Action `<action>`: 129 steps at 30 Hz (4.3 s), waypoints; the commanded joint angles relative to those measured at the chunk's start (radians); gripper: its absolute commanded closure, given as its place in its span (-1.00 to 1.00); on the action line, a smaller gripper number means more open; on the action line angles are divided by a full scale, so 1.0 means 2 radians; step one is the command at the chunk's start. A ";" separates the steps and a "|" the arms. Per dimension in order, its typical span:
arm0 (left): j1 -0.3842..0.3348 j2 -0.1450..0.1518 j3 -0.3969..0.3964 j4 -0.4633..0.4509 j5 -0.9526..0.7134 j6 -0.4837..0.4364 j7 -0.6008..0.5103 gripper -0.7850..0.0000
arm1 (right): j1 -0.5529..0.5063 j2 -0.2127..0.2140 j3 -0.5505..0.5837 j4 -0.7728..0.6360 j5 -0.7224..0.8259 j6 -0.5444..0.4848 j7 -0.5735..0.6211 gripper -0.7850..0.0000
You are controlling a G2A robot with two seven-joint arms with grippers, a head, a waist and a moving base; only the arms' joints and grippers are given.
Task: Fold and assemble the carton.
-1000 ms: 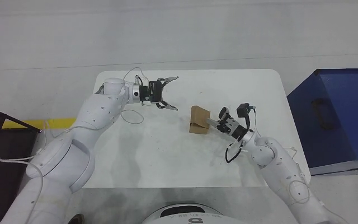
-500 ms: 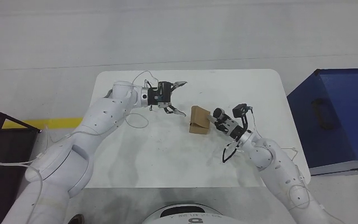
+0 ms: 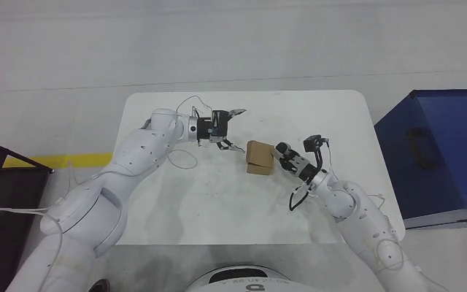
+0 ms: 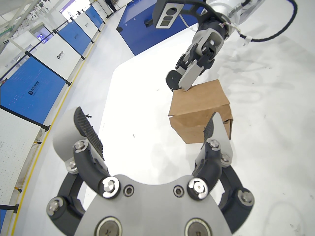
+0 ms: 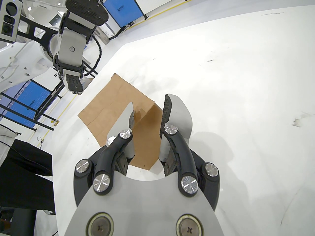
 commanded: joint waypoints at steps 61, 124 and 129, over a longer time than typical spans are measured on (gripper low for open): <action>-0.023 -0.059 0.036 0.093 0.006 0.010 -0.019 -1.00 | -0.003 -0.009 -0.009 -0.011 0.034 0.007 0.048 0.07; -0.036 -0.059 0.039 0.070 0.050 0.083 -0.016 -1.00 | -0.011 -0.011 -0.005 -0.017 -0.003 0.015 0.043 0.07; -0.034 -0.063 0.046 0.057 0.062 0.090 -0.024 -1.00 | -0.011 -0.011 -0.004 -0.018 -0.003 0.014 0.042 0.07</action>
